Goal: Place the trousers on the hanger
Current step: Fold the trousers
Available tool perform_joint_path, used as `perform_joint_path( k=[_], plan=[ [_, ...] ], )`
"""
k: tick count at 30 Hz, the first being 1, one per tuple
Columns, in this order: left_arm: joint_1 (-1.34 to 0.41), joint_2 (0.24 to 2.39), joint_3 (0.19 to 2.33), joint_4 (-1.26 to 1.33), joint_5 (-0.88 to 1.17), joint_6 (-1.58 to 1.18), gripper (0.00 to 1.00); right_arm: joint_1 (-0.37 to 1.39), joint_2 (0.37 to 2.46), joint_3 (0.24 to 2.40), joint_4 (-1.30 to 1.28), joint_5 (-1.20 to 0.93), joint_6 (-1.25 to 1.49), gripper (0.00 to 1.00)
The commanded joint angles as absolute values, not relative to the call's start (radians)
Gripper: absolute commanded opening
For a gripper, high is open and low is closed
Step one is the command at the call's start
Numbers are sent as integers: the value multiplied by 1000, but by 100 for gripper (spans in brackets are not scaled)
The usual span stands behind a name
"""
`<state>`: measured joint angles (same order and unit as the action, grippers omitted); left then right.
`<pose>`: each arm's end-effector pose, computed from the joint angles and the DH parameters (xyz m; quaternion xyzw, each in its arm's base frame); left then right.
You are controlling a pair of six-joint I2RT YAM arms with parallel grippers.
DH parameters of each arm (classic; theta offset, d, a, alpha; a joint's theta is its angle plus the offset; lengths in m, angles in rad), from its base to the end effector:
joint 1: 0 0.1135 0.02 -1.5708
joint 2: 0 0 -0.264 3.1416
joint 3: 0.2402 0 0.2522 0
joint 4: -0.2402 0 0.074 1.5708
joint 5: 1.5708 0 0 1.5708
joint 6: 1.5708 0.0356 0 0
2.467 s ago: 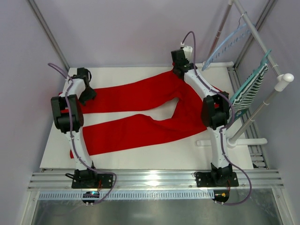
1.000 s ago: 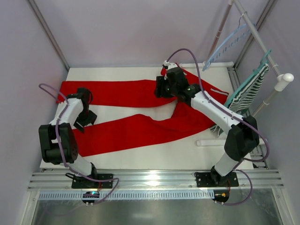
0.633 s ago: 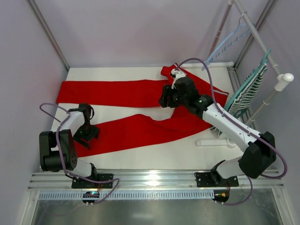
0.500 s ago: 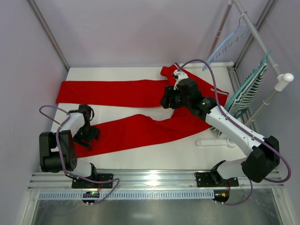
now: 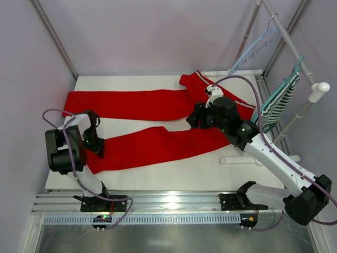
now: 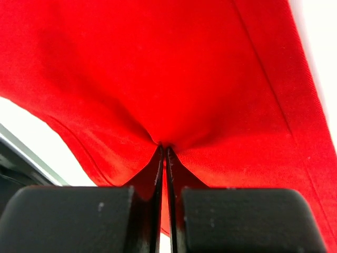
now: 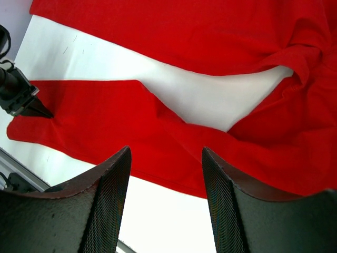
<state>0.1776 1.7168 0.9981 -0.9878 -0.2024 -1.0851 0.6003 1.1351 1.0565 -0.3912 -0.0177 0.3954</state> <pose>0.2621 0.0543 0.1507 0.5803 -0.8053 -0.1202 0.0164 0.2102 0.1447 0.3438 -0.0918 0.8473 0.2564 0.4560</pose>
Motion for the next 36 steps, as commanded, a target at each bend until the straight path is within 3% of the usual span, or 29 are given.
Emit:
perform_joint_path(
  k=[1,6,13,16,17,20,27,29,36],
  plan=[
    [267,1801,1020,-856,-448,-1037,0,606,1108,1048,-382,-12,397,60],
    [376,1871,1175,-876,-459,-957,0,606,1095,1062,-410,-5,373,60],
    [379,1852,1338,-864,-410,-876,1,604,1098,1071,-462,54,367,60],
    [345,1743,1324,-865,-426,-853,21,604,1088,1075,-506,141,438,60],
    [324,1714,1316,-886,-437,-854,40,604,1089,1083,-552,188,477,60],
    [295,1573,1212,-847,-387,-860,54,606,1109,1118,-648,342,668,60],
    [213,1257,849,-536,-4,-821,72,607,1284,1253,-721,459,856,59],
    [138,1209,796,-503,61,-818,82,609,1391,1330,-768,489,871,58],
    [61,1223,789,-502,176,-753,84,611,1676,1564,-919,592,1021,57]
  ],
)
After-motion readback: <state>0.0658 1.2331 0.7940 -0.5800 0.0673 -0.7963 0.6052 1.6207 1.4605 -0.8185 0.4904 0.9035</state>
